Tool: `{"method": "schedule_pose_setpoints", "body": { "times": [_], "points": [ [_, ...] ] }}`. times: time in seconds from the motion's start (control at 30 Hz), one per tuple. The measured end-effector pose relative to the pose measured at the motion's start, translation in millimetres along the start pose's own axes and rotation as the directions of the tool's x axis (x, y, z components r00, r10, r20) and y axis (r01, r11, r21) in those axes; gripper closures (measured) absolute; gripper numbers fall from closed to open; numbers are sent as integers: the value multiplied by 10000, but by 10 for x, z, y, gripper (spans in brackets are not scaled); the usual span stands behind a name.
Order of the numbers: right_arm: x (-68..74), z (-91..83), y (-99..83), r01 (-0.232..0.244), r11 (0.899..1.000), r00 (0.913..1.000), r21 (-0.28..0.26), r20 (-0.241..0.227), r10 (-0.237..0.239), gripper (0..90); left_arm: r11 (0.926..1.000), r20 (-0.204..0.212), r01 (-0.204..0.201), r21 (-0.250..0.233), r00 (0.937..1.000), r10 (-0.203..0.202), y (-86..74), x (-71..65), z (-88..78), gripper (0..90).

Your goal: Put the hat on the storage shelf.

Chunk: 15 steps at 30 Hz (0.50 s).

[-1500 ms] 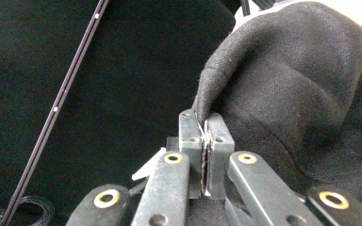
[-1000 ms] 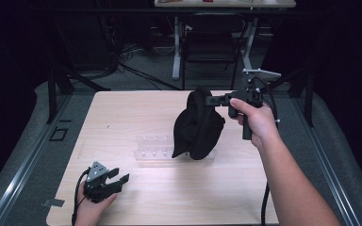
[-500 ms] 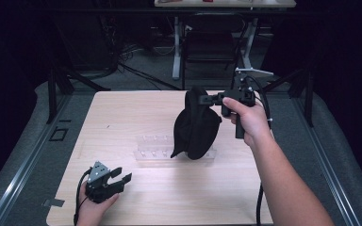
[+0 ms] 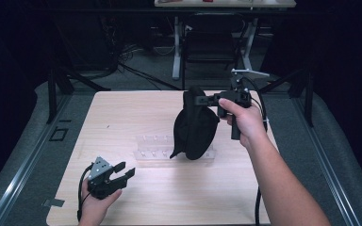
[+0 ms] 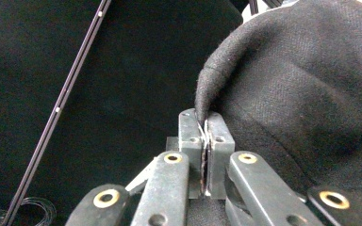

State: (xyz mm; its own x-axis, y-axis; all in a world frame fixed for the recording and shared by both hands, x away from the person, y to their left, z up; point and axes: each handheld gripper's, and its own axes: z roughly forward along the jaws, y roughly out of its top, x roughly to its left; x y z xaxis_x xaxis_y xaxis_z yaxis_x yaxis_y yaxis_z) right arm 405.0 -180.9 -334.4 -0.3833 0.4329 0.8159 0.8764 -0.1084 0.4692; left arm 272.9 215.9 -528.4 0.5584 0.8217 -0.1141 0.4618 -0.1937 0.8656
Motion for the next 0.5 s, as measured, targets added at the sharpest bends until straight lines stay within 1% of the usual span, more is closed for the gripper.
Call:
{"method": "schedule_pose_setpoints", "body": {
  "times": [0.03,0.07,0.1,0.13,0.17,0.2,0.23,0.27,0.3,0.37,0.43,0.5],
  "points": [
    [0,0,0,0,10000,10000,0,0,0,881,10000,0,0,0,10000,0,0,0,0,524],
    [5,9,-3,-8,10000,10000,25,-31,8,881,9998,104,-185,62,9998,184,36,-31,19,546],
    [7,13,-4,10,10000,10000,18,-39,-10,881,9998,104,-185,62,9998,184,36,-31,19,557],
    [7,13,-4,10,10000,10000,18,-39,-10,881,9995,31,-309,94,9995,308,57,-51,31,557],
    [9,20,-6,2,10000,10000,15,-58,-2,881,9993,80,-374,101,9993,373,78,-70,42,567],
    [15,36,-7,-18,10000,10000,11,-96,18,881,9991,261,-426,54,9988,425,128,-104,67,584],
    [15,36,-7,-18,10000,10000,11,-96,18,881,9991,261,-426,54,9988,425,128,-104,67,586],
    [23,52,-5,-17,10000,9999,17,-114,17,881,9987,336,-490,-117,9982,493,185,-147,93,584],
    [23,52,-5,-17,10000,9999,17,-114,17,881,9987,336,-490,-117,9982,493,185,-147,93,582],
    [33,74,-7,-12,10000,9999,21,-149,13,880,9983,385,-527,-255,9978,537,245,-191,122,581],
    [40,93,-11,-25,10000,9998,11,-210,25,880,9977,455,-618,-271,9970,630,305,-242,158,580],
    [46,107,-15,-3,10000,9997,8,-244,4,880,9964,593,-814,-229,9948,826,371,-310,197,580]
  ]
}}
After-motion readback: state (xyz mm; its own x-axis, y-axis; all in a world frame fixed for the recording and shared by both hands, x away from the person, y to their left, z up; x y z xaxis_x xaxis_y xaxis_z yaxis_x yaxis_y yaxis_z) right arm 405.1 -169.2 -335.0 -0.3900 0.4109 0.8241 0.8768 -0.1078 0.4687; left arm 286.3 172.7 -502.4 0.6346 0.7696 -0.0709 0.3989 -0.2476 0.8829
